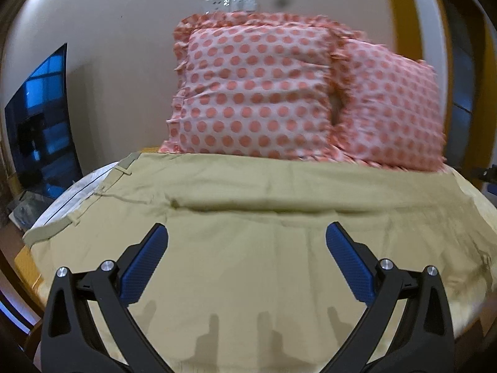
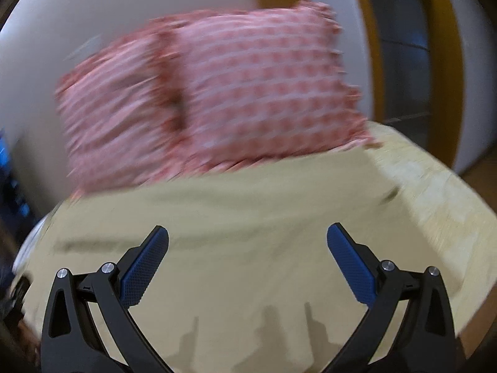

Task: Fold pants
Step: 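Reach the right tool to the pants waistband and close on it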

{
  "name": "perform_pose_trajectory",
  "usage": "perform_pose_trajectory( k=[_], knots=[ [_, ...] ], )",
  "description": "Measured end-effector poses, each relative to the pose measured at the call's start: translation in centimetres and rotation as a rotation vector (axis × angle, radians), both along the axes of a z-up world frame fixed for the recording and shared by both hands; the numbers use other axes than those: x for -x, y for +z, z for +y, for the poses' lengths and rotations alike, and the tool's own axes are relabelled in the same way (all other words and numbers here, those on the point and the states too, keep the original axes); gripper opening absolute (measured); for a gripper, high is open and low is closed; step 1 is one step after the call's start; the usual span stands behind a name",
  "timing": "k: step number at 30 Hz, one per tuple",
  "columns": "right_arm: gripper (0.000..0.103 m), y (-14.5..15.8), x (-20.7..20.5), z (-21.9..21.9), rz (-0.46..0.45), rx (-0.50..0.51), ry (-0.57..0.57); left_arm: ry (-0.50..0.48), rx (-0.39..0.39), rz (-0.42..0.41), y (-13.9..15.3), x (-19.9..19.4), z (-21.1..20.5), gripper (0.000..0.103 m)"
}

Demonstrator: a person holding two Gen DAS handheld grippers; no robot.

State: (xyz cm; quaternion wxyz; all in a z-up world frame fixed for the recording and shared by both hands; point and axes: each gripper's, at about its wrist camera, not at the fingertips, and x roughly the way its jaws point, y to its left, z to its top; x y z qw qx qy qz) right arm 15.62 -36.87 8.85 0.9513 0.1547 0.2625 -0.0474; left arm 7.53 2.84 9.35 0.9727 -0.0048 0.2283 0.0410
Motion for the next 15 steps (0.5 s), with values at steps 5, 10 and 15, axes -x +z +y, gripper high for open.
perform_pose_trajectory(
  k=[5,10,15],
  knots=[
    [0.086,-0.9,-12.1,-8.1,0.164,-0.008,-0.148,0.047,0.028,0.049,-0.1,-6.1,0.7,0.101],
    [0.077,-3.1,-20.2,-10.7,0.304,0.103,-0.153,0.042,0.046,0.084,-1.5,-8.5,1.1,0.101],
    [0.072,-5.9,-24.3,-9.9,0.400,0.155,-0.021,0.011,0.056,0.136,-2.7,-9.6,1.1,0.101]
  ],
)
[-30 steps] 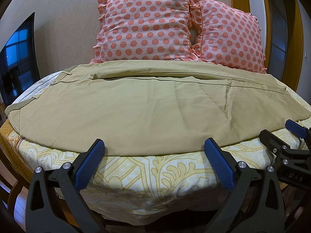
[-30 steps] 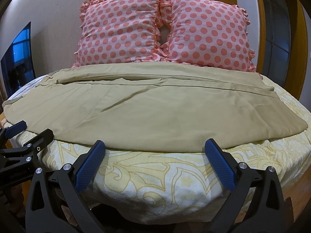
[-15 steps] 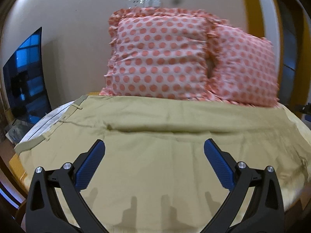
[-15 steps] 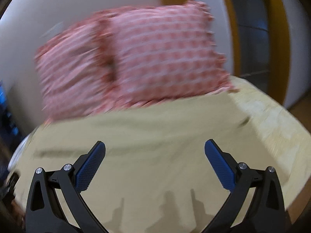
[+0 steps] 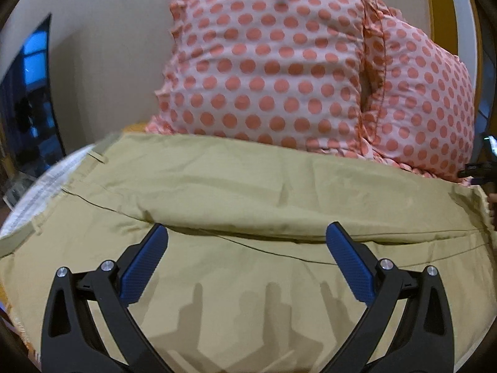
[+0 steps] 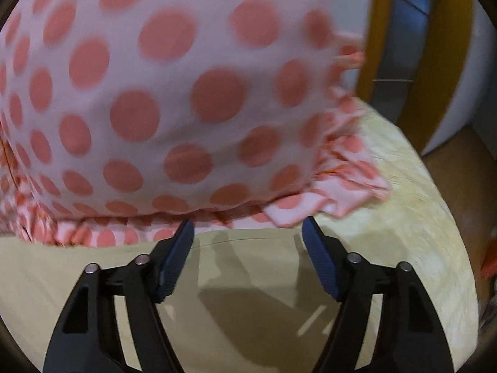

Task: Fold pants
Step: 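Reach the right tool to the pants waistband and close on it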

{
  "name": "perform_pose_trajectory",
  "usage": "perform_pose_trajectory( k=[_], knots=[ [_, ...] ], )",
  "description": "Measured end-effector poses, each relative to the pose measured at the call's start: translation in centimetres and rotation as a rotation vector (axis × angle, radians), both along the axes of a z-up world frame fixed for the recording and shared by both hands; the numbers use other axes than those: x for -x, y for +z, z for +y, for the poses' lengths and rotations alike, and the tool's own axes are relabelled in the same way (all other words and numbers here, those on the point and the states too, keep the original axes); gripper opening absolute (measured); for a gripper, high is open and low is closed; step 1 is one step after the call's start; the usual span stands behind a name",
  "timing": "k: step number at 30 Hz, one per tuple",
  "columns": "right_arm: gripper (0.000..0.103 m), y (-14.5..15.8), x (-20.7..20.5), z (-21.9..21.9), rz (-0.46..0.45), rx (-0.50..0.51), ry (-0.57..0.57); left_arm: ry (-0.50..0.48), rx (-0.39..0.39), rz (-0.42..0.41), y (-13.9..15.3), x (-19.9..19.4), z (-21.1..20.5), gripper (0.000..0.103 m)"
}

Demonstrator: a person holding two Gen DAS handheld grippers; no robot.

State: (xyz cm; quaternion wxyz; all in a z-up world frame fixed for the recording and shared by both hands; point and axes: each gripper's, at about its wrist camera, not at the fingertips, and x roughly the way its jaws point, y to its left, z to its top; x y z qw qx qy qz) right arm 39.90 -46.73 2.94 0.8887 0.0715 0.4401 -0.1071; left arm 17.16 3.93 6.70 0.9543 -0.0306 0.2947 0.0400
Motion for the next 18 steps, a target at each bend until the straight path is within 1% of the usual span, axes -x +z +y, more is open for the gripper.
perform_pose_trajectory(
  k=[2,3,5,8,9,10,11,12,14,16,18],
  knots=[
    [0.070,-0.8,-0.6,0.6,0.025,0.030,0.010,-0.013,0.039,0.021,-0.3,-0.4,0.4,0.101],
    [0.070,-1.2,-0.7,0.5,0.028,0.047,-0.022,-0.014,0.053,0.032,-0.5,-0.6,0.5,0.101],
    [0.070,-1.7,-0.8,0.6,0.025,0.023,-0.046,-0.014,0.064,0.054,-0.9,-0.9,0.6,0.101],
    [0.069,-2.7,-1.2,1.0,0.048,0.066,-0.032,-0.013,0.078,0.085,-1.3,-1.4,0.8,0.101],
    [0.062,-2.8,-0.9,1.3,0.032,0.087,-0.017,-0.013,0.082,0.089,-1.4,-1.4,0.9,0.101],
    [0.053,-2.9,-0.7,1.4,0.023,0.076,0.002,-0.012,0.086,0.091,-1.4,-1.5,0.9,0.101],
    [0.030,-3.0,-0.4,1.4,0.017,0.053,0.018,-0.013,0.091,0.094,-1.4,-1.5,1.0,0.101],
    [0.017,-2.9,0.1,1.7,0.014,0.048,0.020,-0.013,0.096,0.097,-1.5,-1.6,1.0,0.101],
    [0.000,-2.7,1.3,1.7,0.013,0.040,0.020,-0.014,0.101,0.102,-1.5,-1.6,1.1,0.101],
    [0.000,-2.3,3.6,1.6,-0.018,-0.006,0.024,-0.013,0.107,0.101,-1.6,-1.5,1.2,0.101],
    [0.000,-1.2,6.4,1.6,-0.073,-0.050,0.027,-0.011,0.112,0.099,-1.6,-1.5,1.3,0.101]
  ],
)
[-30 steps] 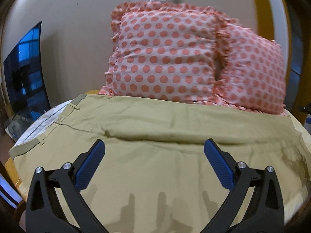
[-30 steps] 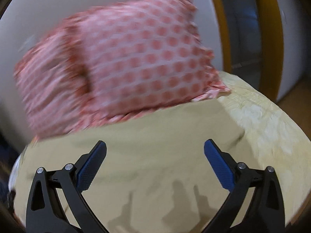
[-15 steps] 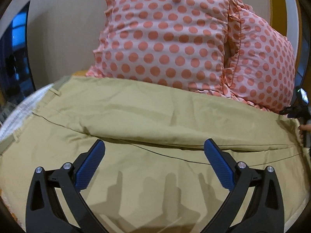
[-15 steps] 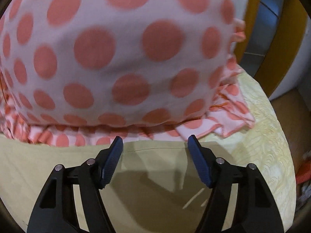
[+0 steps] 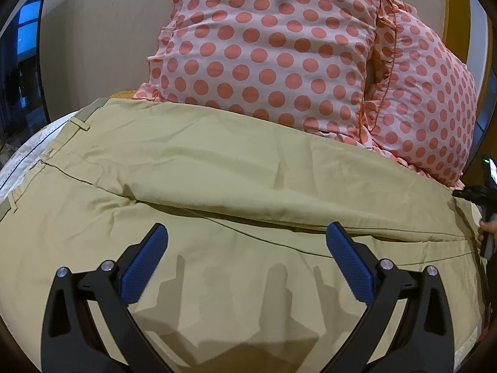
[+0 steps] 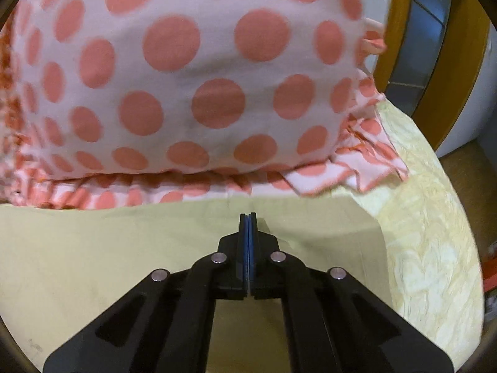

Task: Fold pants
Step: 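Reach the right tool to the pants waistband and close on it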

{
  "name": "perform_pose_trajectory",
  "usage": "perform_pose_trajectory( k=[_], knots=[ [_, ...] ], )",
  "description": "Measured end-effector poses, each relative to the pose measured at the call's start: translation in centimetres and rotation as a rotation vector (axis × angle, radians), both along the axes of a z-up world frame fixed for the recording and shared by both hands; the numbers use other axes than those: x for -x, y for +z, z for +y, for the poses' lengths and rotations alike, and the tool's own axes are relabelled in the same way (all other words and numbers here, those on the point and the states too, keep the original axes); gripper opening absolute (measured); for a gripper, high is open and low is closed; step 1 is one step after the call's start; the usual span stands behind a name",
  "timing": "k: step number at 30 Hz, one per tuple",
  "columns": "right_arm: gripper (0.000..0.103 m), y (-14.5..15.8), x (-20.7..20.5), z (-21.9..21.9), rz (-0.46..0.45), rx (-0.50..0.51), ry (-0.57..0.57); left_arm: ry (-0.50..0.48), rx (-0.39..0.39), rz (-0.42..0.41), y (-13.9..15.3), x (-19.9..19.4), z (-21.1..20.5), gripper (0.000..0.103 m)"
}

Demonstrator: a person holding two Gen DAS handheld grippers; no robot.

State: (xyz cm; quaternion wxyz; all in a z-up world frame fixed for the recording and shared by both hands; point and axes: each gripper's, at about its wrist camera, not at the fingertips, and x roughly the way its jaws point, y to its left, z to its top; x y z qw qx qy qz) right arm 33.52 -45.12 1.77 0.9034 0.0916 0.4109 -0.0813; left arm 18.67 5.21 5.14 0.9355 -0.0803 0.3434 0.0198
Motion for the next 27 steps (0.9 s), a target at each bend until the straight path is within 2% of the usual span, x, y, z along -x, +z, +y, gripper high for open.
perform_pose_trajectory(
  k=[2,4,7,8,9,10,11,12,13,18,19,20,21,22,23,24,25,26,27],
  knots=[
    [0.000,0.7,3.0,0.1,-0.047,-0.025,0.016,0.002,0.004,-0.003,0.0,0.0,0.0,0.101],
    [0.000,2.3,3.5,-0.7,-0.051,-0.050,0.019,-0.002,0.014,-0.003,0.0,0.0,0.1,0.101],
    [0.002,2.7,3.6,-2.4,-0.039,-0.246,-0.053,-0.015,0.023,0.008,-0.2,-0.2,-0.1,0.101],
    [0.008,2.4,2.8,-3.4,-0.030,-0.285,-0.086,-0.015,0.021,0.006,-0.1,-0.2,-0.1,0.101],
    [0.020,2.5,2.1,-3.6,-0.014,-0.290,-0.134,-0.013,0.022,0.001,-0.1,-0.1,-0.1,0.101],
    [0.028,2.4,1.4,-4.0,-0.006,-0.301,-0.167,-0.012,0.024,-0.002,-0.1,-0.2,-0.1,0.101],
    [0.044,1.9,0.3,-4.4,0.001,-0.329,-0.203,-0.013,0.029,0.000,-0.2,-0.3,-0.1,0.101],
    [0.055,1.6,-0.6,-4.3,0.036,-0.370,-0.265,-0.013,0.029,0.003,-0.2,-0.2,-0.1,0.101],
    [0.056,1.4,-1.6,-4.3,0.066,-0.388,-0.316,-0.013,0.035,0.013,-0.3,-0.4,-0.1,0.101],
    [0.056,0.3,-5.6,-3.3,0.145,-0.243,-0.527,-0.015,0.076,0.035,-0.6,-0.6,0.5,0.101],
    [0.056,-0.4,-6.2,-2.9,0.170,-0.216,-0.551,-0.017,0.087,0.037,-0.7,-0.6,0.6,0.101],
    [0.058,-0.2,-6.4,-2.3,0.156,-0.165,-0.553,-0.017,0.095,0.039,-0.8,-0.7,0.7,0.101],
    [0.057,-0.6,-6.8,-1.1,0.171,-0.076,-0.547,-0.018,0.104,0.041,-0.8,-0.7,0.9,0.101],
    [0.055,-0.7,-6.7,-0.3,0.161,-0.027,-0.531,-0.019,0.111,0.042,-0.8,-0.7,1.0,0.101],
    [0.049,-0.8,-6.5,0.1,0.142,-0.006,-0.513,-0.021,0.118,0.042,-0.9,-0.7,1.1,0.101],
    [0.037,-0.8,-5.6,0.1,0.107,-0.012,-0.498,-0.022,0.124,0.040,-0.9,-0.8,1.1,0.101],
    [0.030,-0.8,-4.7,-0.5,0.079,-0.042,-0.498,-0.024,0.131,0.037,-0.9,-0.7,1.2,0.101],
    [0.013,-0.9,-3.6,-1.6,0.048,-0.106,-0.500,-0.028,0.136,0.033,-0.8,-0.7,1.2,0.101],
    [0.009,-0.9,-2.9,-2.3,0.025,-0.165,-0.495,-0.031,0.138,0.029,-0.8,-0.7,1.2,0.101]
  ],
)
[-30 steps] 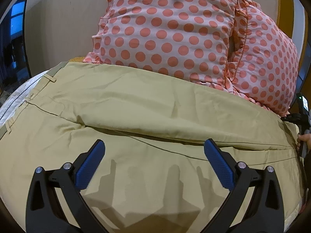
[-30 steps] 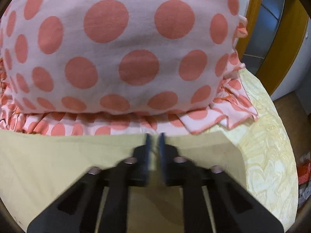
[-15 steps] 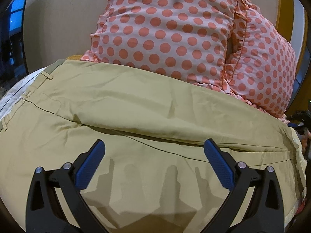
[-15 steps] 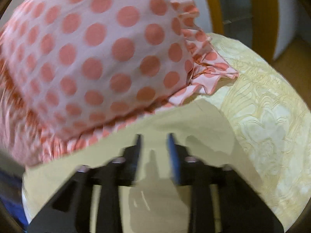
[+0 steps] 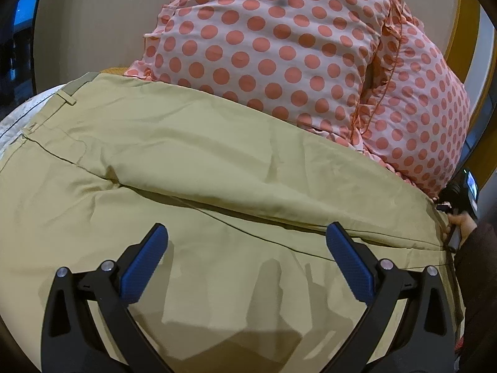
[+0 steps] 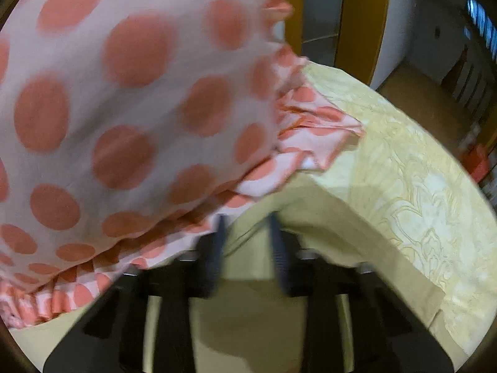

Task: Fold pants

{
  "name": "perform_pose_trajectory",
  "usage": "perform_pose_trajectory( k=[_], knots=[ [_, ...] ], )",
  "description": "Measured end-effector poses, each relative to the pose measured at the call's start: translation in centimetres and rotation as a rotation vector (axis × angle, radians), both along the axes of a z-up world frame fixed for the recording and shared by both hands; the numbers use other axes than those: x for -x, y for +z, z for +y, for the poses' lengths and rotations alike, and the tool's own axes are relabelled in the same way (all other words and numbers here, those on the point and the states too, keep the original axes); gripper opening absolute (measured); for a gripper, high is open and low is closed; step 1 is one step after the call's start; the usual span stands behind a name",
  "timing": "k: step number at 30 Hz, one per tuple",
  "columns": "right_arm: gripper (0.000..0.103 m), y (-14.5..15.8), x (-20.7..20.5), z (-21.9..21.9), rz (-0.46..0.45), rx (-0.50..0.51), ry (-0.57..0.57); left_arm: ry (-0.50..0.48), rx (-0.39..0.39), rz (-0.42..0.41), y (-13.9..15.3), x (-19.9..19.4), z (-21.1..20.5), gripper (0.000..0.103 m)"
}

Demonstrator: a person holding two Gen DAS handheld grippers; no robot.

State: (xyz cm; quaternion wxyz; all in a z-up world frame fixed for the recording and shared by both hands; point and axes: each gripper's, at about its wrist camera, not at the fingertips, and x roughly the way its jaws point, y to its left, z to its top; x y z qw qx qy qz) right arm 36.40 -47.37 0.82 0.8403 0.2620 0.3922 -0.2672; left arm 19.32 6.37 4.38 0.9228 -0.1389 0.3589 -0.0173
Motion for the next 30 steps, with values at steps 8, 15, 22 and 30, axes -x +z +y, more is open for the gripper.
perform_pose_trajectory(
  k=[8,15,22,30],
  knots=[
    [0.004,2.9,12.4,0.8,-0.362,-0.163,0.100,0.002,0.009,-0.020,0.2,0.3,0.2,0.101],
    [0.004,1.2,24.3,0.9,-0.433,-0.316,0.102,0.016,0.018,-0.029,0.2,0.4,0.5,0.101],
    [0.064,-1.5,24.9,-0.8,-0.451,-0.537,0.063,0.064,0.017,-0.092,1.1,1.6,0.9,0.101],
    [0.028,-2.3,23.2,-0.7,-0.441,-0.509,0.056,0.002,0.109,-0.215,4.8,3.3,3.1,0.101]
  ],
)
